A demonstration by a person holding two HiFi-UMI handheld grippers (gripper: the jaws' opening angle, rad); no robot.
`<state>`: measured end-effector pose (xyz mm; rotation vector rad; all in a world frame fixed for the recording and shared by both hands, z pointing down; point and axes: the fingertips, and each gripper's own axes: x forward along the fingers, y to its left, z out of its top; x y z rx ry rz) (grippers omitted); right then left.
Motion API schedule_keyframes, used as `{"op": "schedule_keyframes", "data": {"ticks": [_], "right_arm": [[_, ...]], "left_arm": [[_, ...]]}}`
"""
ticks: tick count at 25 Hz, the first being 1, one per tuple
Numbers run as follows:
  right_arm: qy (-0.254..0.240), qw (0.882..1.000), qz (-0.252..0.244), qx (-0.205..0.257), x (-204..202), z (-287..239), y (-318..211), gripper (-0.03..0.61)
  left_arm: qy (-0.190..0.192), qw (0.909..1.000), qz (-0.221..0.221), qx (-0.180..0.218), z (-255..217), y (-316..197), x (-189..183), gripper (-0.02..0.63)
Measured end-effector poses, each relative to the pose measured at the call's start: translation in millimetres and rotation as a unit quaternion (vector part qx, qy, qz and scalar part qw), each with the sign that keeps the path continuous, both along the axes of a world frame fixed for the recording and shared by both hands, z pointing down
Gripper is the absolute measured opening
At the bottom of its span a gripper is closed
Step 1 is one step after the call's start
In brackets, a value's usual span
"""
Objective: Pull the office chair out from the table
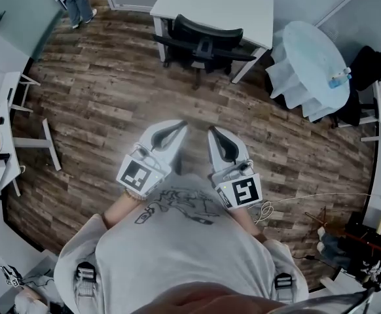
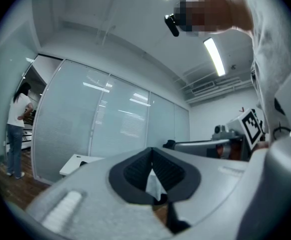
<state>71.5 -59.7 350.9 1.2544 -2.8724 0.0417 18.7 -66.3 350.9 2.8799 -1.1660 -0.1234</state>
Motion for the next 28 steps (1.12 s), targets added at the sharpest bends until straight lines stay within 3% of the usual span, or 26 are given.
{"op": "schedule_keyframes", "data": {"ticks": [14, 22, 28], "right_arm": [[0.029, 1.000, 0.009, -0.006, -49, 2, -215, 0.005], [0.075, 0.997, 0.030, -0.017, -47, 33, -315, 0.037], [0.150, 0.988, 0.019, -0.038, -48, 76, -370, 0.061]], "left_arm": [[-0.019, 0.9993, 0.026, -0.019, 7, -217, -45, 0.002], [-0.098, 0.9941, 0.047, -0.007, 48, -312, -56, 0.002], [-0.183, 0.9803, 0.073, -0.010, 108, -371, -59, 0.037]]}}
